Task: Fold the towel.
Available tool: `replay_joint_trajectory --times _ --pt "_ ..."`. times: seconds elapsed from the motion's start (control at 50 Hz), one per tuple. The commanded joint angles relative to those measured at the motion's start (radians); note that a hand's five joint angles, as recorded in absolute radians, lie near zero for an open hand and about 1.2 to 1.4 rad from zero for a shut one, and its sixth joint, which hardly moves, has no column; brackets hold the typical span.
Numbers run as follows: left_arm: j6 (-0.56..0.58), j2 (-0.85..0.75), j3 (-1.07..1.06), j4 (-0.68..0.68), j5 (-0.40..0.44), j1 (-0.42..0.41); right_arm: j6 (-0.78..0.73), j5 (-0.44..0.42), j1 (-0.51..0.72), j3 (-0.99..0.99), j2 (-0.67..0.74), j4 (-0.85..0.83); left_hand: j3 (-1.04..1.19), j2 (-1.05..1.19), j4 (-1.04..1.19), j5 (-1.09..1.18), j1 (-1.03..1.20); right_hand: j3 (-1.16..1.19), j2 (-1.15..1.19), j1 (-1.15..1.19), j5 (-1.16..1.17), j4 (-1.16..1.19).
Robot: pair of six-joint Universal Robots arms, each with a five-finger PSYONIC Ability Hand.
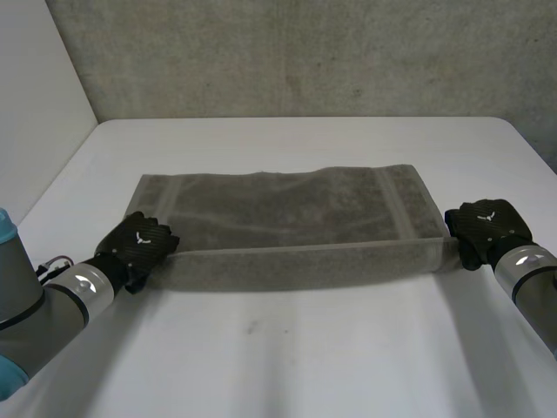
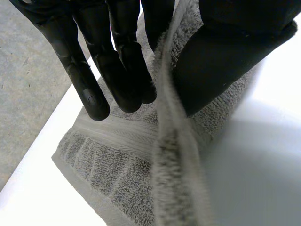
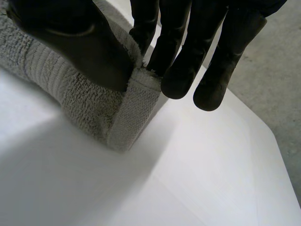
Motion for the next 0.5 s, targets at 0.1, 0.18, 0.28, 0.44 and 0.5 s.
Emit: replay_joint_trajectory --times 0.1,0.18,0.28,0.44,0.5 --pt "-0.010 -0.009 -0.022 0.024 -0.009 0.010 0.062 -0.001 -0.015 0.003 -0.018 -0.031 -0.172 -0.169 -0.172 -0.177 -0.171 0.040 0.062 0.050 0.039 0.049" --pt "-0.010 -0.018 -0.044 0.056 -0.018 0.019 0.078 -0.003 -0.015 0.013 -0.018 -0.031 -0.283 -0.280 -0.283 -0.288 -0.282 0.040 0.062 0.050 0.039 0.049" --pt "-0.010 -0.006 -0.070 0.065 -0.061 0.039 0.078 -0.001 -0.015 0.017 -0.018 -0.031 -0.374 -0.371 -0.374 -0.379 -0.373 0.040 0.062 0.050 0.039 0.049" --pt "-0.010 0.034 -0.099 0.060 -0.098 0.084 0.078 -0.001 -0.018 0.021 -0.018 -0.031 -0.369 -0.365 -0.369 -0.374 -0.367 0.040 0.062 0.050 0.039 0.049" --pt "-0.010 0.051 -0.102 0.056 -0.098 0.104 0.078 -0.003 -0.018 0.023 -0.018 -0.031 -0.348 -0.345 -0.348 -0.353 -0.347 0.040 0.062 0.050 0.039 0.049"
